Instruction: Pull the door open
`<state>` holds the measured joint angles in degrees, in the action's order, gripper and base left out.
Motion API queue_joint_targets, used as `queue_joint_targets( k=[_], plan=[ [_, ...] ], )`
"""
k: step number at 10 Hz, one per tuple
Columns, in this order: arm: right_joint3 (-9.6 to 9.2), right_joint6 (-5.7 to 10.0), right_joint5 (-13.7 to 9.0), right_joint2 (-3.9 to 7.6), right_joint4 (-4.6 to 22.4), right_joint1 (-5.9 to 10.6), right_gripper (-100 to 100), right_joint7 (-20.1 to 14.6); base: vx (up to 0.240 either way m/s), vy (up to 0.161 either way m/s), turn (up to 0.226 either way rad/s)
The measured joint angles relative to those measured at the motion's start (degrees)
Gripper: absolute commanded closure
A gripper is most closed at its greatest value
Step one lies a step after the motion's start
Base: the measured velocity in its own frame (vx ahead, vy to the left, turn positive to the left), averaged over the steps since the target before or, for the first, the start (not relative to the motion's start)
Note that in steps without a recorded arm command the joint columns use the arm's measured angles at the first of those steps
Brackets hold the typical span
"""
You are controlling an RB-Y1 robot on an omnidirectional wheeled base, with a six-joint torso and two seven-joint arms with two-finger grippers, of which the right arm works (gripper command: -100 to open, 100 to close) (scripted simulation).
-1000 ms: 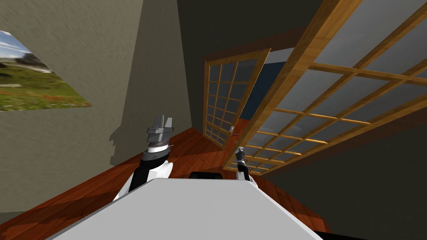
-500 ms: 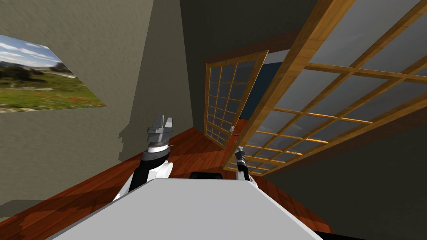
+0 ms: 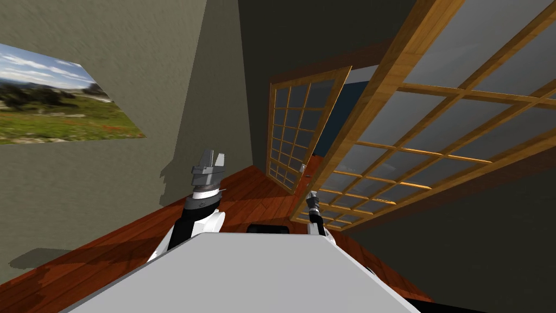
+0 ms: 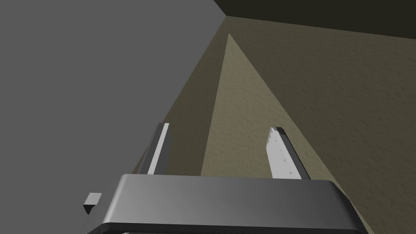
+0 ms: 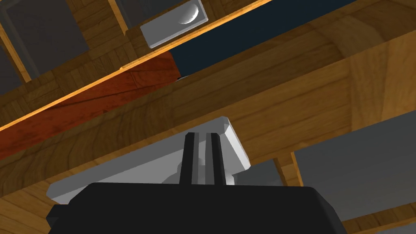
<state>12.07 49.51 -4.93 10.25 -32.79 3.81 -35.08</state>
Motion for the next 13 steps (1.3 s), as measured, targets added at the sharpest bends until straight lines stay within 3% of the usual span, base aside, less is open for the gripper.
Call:
queue_joint_targets(
  k=[3, 5, 8, 13],
  plan=[
    [-1.24, 0.29, -0.5, -1.05, 1.1, 0.96, -100, -3.8, -0.077, -0.009, 0.07],
    [-1.4, -0.39, -1.2, -1.29, -0.9, 0.42, -100, -6.3, -0.075, -0.034, 0.055],
    [-1.42, -1.09, -2.3, -1.1, -2.2, -0.02, -100, -10.3, -0.079, -0.046, 0.005],
    [-1.89, -0.55, -4.2, -1.17, -0.8, 0.86, -100, -17.4, -0.075, -0.041, 0.069]
  ],
)
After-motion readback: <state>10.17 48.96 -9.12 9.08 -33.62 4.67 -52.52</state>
